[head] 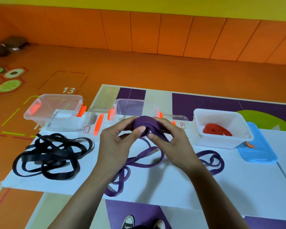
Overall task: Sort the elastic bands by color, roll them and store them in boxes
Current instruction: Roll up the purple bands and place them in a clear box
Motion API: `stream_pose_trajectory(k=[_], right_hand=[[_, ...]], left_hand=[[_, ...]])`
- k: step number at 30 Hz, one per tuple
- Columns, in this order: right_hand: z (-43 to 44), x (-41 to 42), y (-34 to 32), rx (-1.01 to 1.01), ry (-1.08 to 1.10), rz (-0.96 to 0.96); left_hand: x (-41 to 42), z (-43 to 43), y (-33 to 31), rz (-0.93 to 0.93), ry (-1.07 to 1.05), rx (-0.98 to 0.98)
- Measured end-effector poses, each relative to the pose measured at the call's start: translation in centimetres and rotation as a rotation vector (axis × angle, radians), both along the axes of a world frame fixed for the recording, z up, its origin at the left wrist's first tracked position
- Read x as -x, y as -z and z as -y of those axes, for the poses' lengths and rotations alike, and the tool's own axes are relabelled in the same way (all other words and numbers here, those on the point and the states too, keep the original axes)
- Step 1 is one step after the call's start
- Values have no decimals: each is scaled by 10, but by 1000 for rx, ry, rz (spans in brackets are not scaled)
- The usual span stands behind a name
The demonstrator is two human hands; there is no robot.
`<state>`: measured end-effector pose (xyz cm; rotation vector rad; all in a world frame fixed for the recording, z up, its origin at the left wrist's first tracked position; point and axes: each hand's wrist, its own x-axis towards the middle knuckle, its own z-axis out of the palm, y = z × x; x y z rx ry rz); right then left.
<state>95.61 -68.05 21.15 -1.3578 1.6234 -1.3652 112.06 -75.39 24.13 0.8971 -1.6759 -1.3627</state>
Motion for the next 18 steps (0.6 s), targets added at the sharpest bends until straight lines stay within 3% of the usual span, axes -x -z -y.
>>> stream_pose_trajectory(k=[3, 8, 10, 12, 14, 18], right_hand=[[-2, 11, -4, -6, 42, -144], [-3, 26, -4, 93, 105, -637], [-3, 27, -4, 137, 108, -687], [-5, 26, -7, 85, 55, -527], [-6, 23, -8, 32, -3, -228], [2, -4, 1, 100, 70, 260]], left_hand=[[-4, 1, -3, 20, 6, 15], [-7, 1, -8, 48, 32, 31], [-7, 2, -8, 58, 29, 39], [-7, 2, -6, 49, 21, 35], [-4, 0, -4, -14, -6, -17], [10, -10, -1, -212, -107, -262]])
